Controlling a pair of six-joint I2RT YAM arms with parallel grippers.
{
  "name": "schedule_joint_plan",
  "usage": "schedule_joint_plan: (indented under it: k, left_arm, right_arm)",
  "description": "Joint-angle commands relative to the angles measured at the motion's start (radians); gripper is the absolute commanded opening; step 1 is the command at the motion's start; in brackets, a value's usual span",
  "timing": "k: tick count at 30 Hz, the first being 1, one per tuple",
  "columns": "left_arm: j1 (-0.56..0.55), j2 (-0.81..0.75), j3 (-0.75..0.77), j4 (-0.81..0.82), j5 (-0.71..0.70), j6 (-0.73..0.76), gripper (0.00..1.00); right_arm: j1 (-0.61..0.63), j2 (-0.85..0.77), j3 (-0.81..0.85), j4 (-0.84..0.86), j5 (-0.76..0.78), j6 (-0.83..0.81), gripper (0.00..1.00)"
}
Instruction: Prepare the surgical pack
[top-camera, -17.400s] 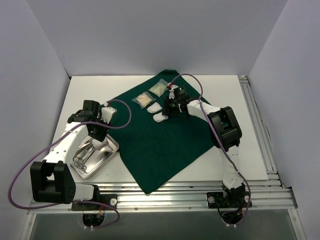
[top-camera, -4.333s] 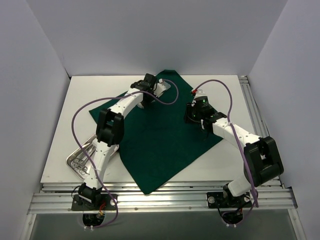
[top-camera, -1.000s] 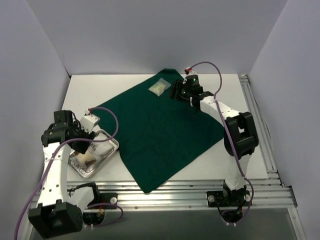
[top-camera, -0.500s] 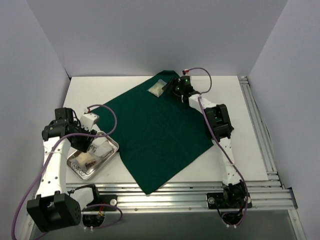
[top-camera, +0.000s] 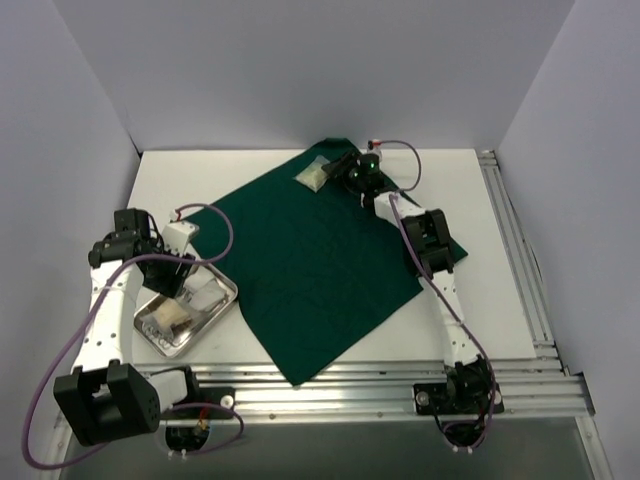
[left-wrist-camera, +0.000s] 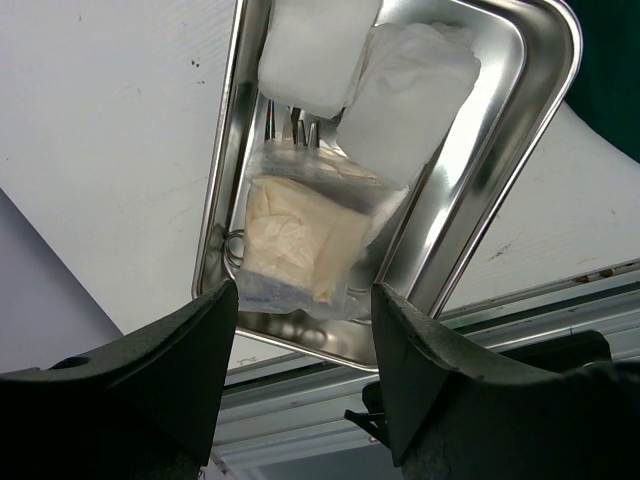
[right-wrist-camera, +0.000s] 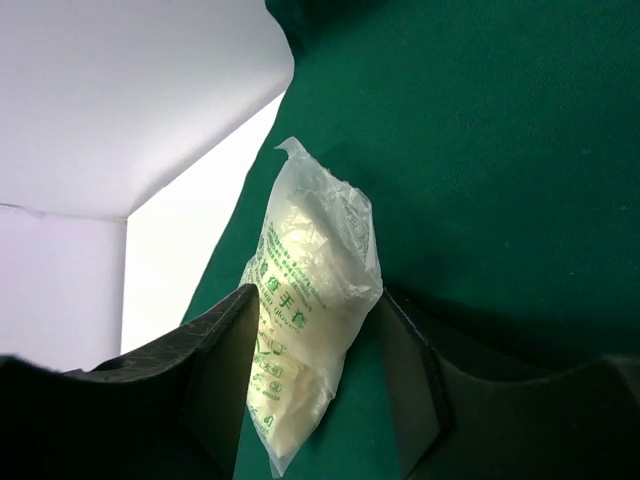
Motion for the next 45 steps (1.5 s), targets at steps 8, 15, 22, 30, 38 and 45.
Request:
schedule_joint_plan:
  k: [8, 15, 22, 30, 38, 45]
  left_arm:
    - [-0.005, 0.014, 0.022, 0.044, -0.001, -0.002, 0.65]
    - [-0.005, 0.002, 0.033, 0.02, 0.019, -0.015, 0.65]
    - [-0.005, -0.036, 0.071, 0.021, 0.03, -0.091, 0.65]
    - [-0.01, -0.117, 0.162, 0.003, 0.214, -0.163, 0.68]
    - [-0.368, -0.134, 0.312, -0.002, 0.075, -0.23, 0.87]
    - [-0.413, -0.073, 0.332, 0.043, 0.03, -0.275, 0.86]
  right_arm:
    - [0.02, 0.057, 0.028, 0.105, -0.035, 0.069, 0.17]
    - [0.026, -0.114, -0.119, 0.186, -0.068, 0.014, 0.0]
    - [0.072, -0.409, -0.411, 0.261, -0.077, -0.06, 0.0]
    - [0.235, -0.74, -0.71, 0.165, 0.019, -0.186, 0.0]
    - [0.45, -0.94, -0.946, 0.336, 0.207, -0.003, 0.0]
    - [0.569, -0.967, -0.953, 0.341, 0.25, 0.007, 0.0]
